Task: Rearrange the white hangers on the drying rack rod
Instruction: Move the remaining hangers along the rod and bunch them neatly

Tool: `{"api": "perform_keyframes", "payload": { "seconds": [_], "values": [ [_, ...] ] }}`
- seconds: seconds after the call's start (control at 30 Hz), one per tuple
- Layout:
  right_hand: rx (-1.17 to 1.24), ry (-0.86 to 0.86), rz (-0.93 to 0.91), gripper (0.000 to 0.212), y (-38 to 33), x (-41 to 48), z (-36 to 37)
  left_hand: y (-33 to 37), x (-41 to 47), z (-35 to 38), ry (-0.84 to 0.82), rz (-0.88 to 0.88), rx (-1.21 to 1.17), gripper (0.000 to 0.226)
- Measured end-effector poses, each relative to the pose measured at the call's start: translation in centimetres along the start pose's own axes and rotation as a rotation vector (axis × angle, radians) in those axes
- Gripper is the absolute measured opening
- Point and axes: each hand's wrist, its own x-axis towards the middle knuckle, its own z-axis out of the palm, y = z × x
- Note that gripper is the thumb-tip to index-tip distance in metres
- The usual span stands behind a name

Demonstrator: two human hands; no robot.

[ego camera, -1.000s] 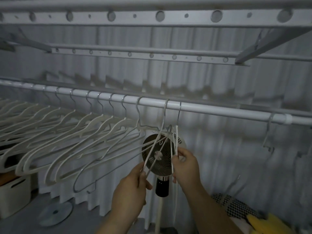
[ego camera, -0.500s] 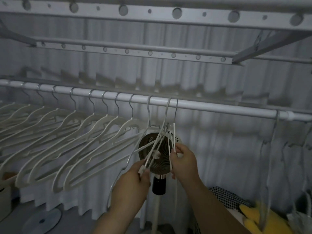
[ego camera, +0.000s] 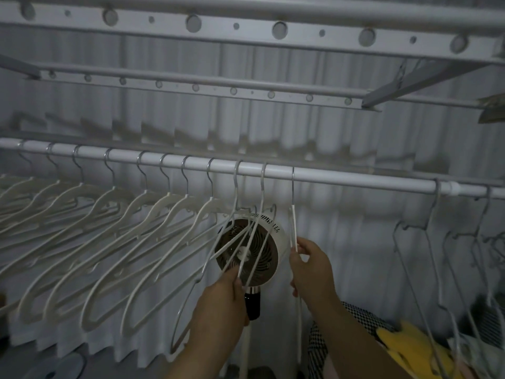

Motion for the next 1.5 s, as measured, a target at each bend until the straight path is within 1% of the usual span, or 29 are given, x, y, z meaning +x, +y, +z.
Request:
{"api": "perform_keyframes", "payload": {
  "seconds": [0.2, 0.37, 0.47, 0.6, 0.7, 0.77, 0.87, 0.9, 0.93, 1.03, 1.17, 1.23, 1.3, 1.37, 1.43, 1.5],
  "values": [
    [0.021, -0.017, -0.012, 0.020, -0.3, -0.2, 0.1, 0.0, -0.1, -0.3, 0.020, -0.018, 0.020, 0.035],
    [-0.019, -0.045, -0.010, 0.023, -0.7, -0.5, 0.4, -0.1, -0.1, -0.6, 0.023, 0.017, 0.109, 0.036],
    [-0.049, -0.052, -0.025, 0.023, -0.9, -0.5, 0.3, -0.1, -0.5, -0.7, 0.024, 0.017, 0.112, 0.035],
    [-0.124, -0.040, -0.063, 0.021, -1.1, -0.6, -0.3, 0.2, -1.0, -1.1, 0.040, 0.051, 0.294, 0.036],
    [-0.175, 0.056, -0.116, 0.026, -0.9, -0.7, -1.9, 0.7, -1.6, -1.6, 0.111, 0.048, 0.414, 0.044],
    [-0.173, 0.096, -0.165, 0.025, -1.0, -0.6, -3.6, 1.5, -2.2, -1.8, 0.216, 0.107, 0.489, 0.044],
    [-0.164, 0.156, -0.260, 0.022, -1.6, -0.5, -6.7, 3.5, -3.1, -1.3, 0.392, 0.278, 0.416, 0.032],
    [-0.166, 0.171, -0.291, 0.021, -1.7, -0.4, -8.0, 4.3, -3.3, -0.9, 0.427, 0.333, 0.382, 0.029],
    [-0.169, 0.182, -0.314, 0.021, -1.7, -0.4, -9.3, 5.3, -3.5, -0.3, 0.428, 0.378, 0.327, 0.028],
    [-0.185, 0.198, -0.333, 0.021, -1.4, -0.3, -14.1, 8.4, -4.7, 3.3, 0.333, 0.430, 0.082, 0.013],
    [-0.211, 0.272, -0.296, 0.021, 0.2, 0.2, -21.5, 11.0, -6.0, 11.0, 0.143, 0.409, -0.046, 0.014],
    [-0.227, 0.287, -0.257, 0.022, 1.5, 0.6, -24.9, 12.1, -6.6, 15.1, 0.030, 0.323, -0.112, 0.019],
    [-0.242, 0.284, -0.198, 0.023, 3.1, 0.8, -27.7, 13.1, -7.5, 18.8, -0.014, 0.257, -0.125, 0.030],
    [-0.222, 0.263, -0.128, 0.025, 4.5, 1.0, -29.6, 14.0, -8.3, 22.0, -0.016, 0.216, -0.125, 0.052],
    [-0.154, 0.200, -0.034, 0.028, 5.8, 1.4, -30.8, 15.0, -8.7, 24.5, -0.066, 0.138, -0.146, 0.072],
    [-0.172, 0.118, 0.019, 0.035, 6.8, 1.7, -31.2, 15.8, -8.8, 26.1, -0.152, 0.054, -0.218, 0.083]
  ]
}}
